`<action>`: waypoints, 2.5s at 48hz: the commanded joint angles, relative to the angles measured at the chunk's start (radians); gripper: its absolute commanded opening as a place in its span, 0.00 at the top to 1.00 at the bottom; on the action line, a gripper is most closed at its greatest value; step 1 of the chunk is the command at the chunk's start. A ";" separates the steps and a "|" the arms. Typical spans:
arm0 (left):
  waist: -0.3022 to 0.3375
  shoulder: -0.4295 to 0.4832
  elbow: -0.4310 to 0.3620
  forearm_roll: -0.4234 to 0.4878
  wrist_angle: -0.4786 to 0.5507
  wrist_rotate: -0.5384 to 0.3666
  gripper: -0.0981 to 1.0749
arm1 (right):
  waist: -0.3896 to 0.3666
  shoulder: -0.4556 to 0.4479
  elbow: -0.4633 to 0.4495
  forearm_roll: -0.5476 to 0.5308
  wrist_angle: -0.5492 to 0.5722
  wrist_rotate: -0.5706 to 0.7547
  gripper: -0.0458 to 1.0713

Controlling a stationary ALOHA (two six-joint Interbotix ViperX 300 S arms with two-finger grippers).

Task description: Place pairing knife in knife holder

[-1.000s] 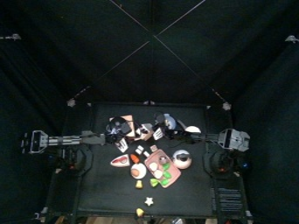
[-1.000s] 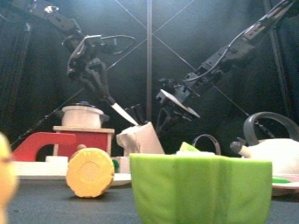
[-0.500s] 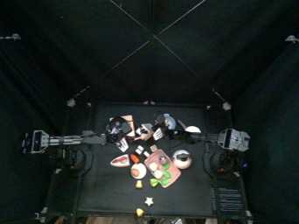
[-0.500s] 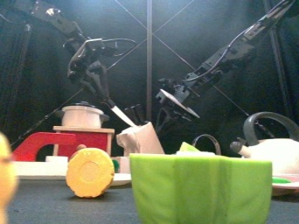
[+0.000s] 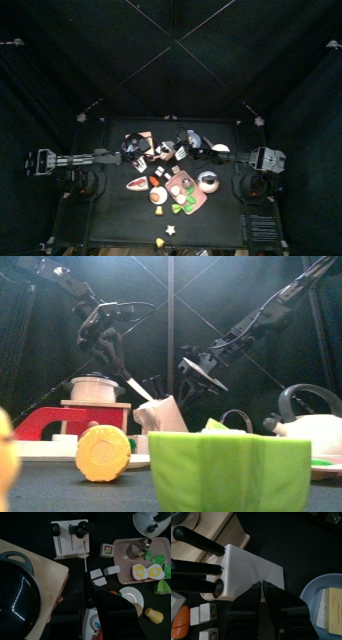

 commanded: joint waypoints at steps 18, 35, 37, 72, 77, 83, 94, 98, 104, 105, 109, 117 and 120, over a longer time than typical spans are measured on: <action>0.006 0.044 -0.037 0.005 -0.005 0.003 0.45 | -0.008 -0.005 -0.026 -0.002 -0.020 -0.003 0.47; 0.009 0.075 -0.084 0.012 -0.008 0.005 0.44 | -0.008 0.029 -0.044 -0.002 -0.054 -0.003 0.48; 0.009 0.081 -0.089 0.015 -0.008 0.005 0.44 | -0.008 0.031 -0.048 -0.002 -0.052 -0.003 0.48; 0.017 0.221 -0.178 0.109 -0.026 0.002 0.17 | -0.008 0.038 -0.044 -0.002 -0.054 -0.005 0.48; 0.017 0.209 -0.173 0.110 -0.044 0.002 0.12 | -0.008 0.038 -0.046 -0.002 -0.054 -0.003 0.47; 0.017 0.192 -0.164 0.110 -0.057 0.002 0.11 | -0.008 0.038 -0.049 -0.002 -0.054 -0.003 0.47; 0.017 0.120 -0.121 0.112 -0.086 -0.008 0.11 | -0.009 0.035 -0.049 -0.002 -0.052 -0.005 0.48; 0.018 0.101 -0.097 0.110 -0.101 -0.003 0.11 | -0.008 0.035 -0.051 0.000 -0.054 -0.005 0.48; 0.018 0.091 -0.066 0.110 -0.106 -0.003 0.11 | -0.008 0.035 -0.054 -0.002 -0.054 -0.005 0.48; 0.018 0.084 -0.060 0.110 -0.104 -0.003 0.11 | -0.008 0.035 -0.054 -0.002 -0.054 -0.005 0.48; 0.020 0.066 -0.044 0.110 -0.109 -0.005 0.11 | -0.008 0.035 -0.052 -0.002 -0.052 -0.005 0.48; 0.014 -0.008 -0.012 0.109 -0.126 -0.003 0.11 | -0.008 0.035 -0.046 -0.002 -0.054 -0.005 0.47; 0.011 -0.038 0.006 0.107 -0.137 -0.003 0.11 | -0.008 0.035 -0.048 -0.002 -0.054 -0.005 0.48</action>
